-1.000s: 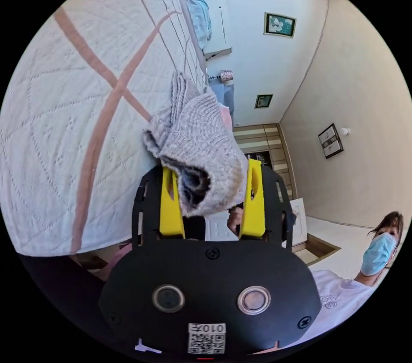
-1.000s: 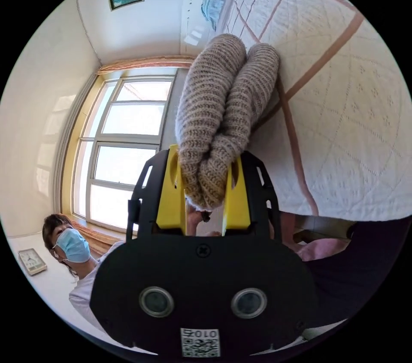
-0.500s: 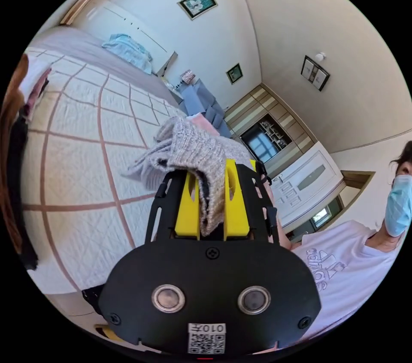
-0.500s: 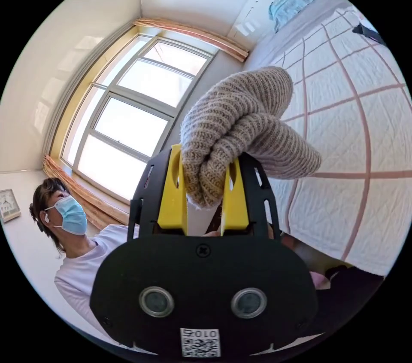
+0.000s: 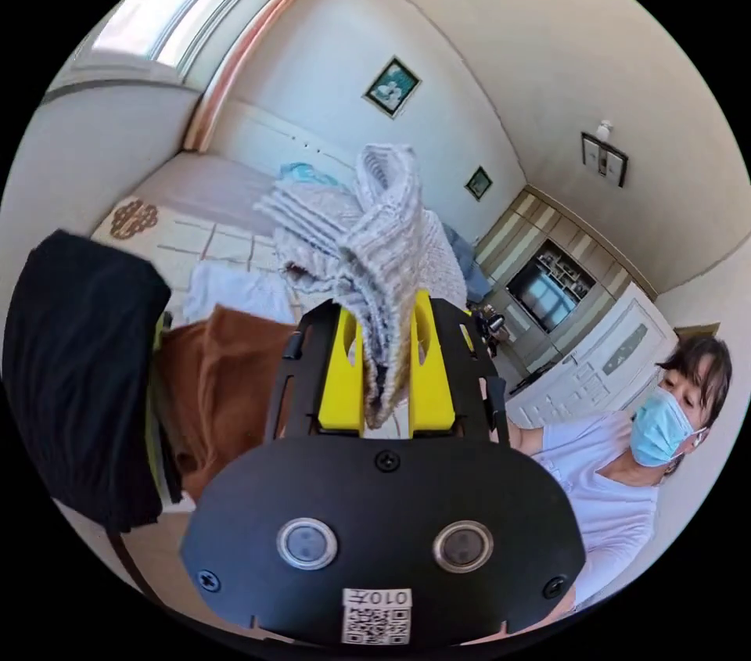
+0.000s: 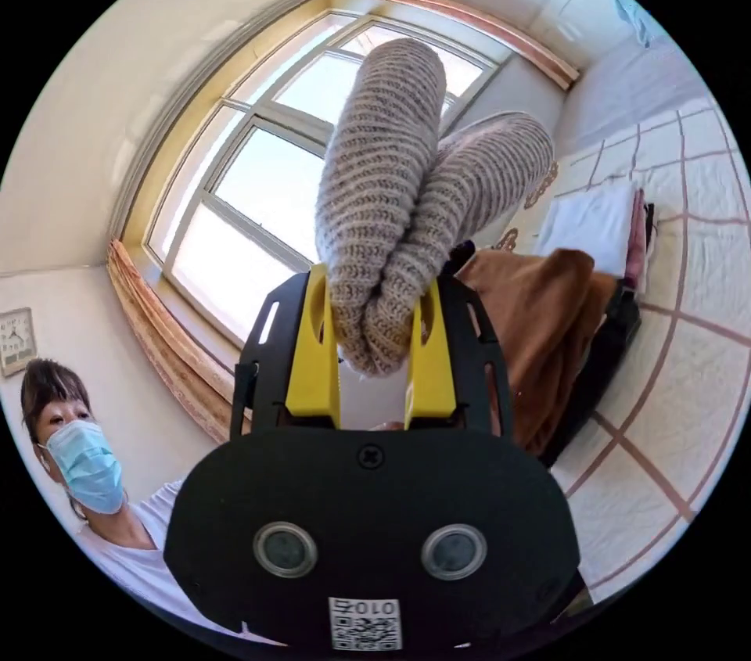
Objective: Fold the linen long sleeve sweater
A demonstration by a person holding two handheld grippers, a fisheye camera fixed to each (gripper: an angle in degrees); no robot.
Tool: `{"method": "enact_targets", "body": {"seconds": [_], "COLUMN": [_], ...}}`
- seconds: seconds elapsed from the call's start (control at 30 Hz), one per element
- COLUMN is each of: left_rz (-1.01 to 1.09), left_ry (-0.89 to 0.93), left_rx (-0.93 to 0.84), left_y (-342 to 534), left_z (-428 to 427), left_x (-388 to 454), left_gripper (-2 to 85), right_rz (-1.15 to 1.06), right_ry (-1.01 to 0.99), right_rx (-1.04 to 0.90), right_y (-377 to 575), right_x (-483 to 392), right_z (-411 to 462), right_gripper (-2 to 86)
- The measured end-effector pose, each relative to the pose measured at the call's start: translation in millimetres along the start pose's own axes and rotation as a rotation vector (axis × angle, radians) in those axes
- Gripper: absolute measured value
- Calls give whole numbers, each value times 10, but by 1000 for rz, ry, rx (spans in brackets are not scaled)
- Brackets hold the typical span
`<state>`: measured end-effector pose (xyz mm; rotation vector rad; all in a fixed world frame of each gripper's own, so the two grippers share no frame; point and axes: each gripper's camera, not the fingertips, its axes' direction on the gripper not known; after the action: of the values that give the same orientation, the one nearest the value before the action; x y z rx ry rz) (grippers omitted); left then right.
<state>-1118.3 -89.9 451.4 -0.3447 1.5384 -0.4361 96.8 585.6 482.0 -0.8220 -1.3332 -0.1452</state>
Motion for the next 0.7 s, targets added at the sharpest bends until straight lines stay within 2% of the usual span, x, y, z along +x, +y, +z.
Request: {"method": "enact_targets", "body": {"seconds": [0.03, 0.1, 0.13, 0.17, 0.23, 0.33, 0.43, 0.6, 0.7], "left_rz": [-53, -295, -338, -392, -384, -356, -268, -173, -217], "left_ry": [-13, -63, -40, 68, 177, 139, 44, -100, -84], "left_rx": [-22, -137, -125, -39, 62, 80, 17, -122, -120], "left_y": [128, 775, 951, 1255, 1490, 1479, 1174, 842, 1056], "left_z": [-9, 69, 73, 43, -15, -47, 27, 314, 345], "left_x": [-193, -981, -1120, -1291, -1325, -1151, -802, -388, -469], "left_gripper": [119, 120, 120, 120, 120, 122, 122, 123, 124], "right_rz": [113, 319, 330, 301, 158, 80, 31, 118, 144], "right_ry": [33, 7, -38, -32, 76, 146, 197, 195, 172], "right_rx": [-73, -147, -115, -120, -153, -137, -85, -82, -124], "right_y": [142, 408, 524, 533, 418, 244, 152, 216, 301], "right_x": [356, 864, 971, 951, 670, 378, 171, 249, 420], "right_z": [311, 621, 686, 718, 818, 859, 801, 877, 1028], "right_gripper": [140, 139, 138, 138, 137, 137, 136, 138, 140]}}
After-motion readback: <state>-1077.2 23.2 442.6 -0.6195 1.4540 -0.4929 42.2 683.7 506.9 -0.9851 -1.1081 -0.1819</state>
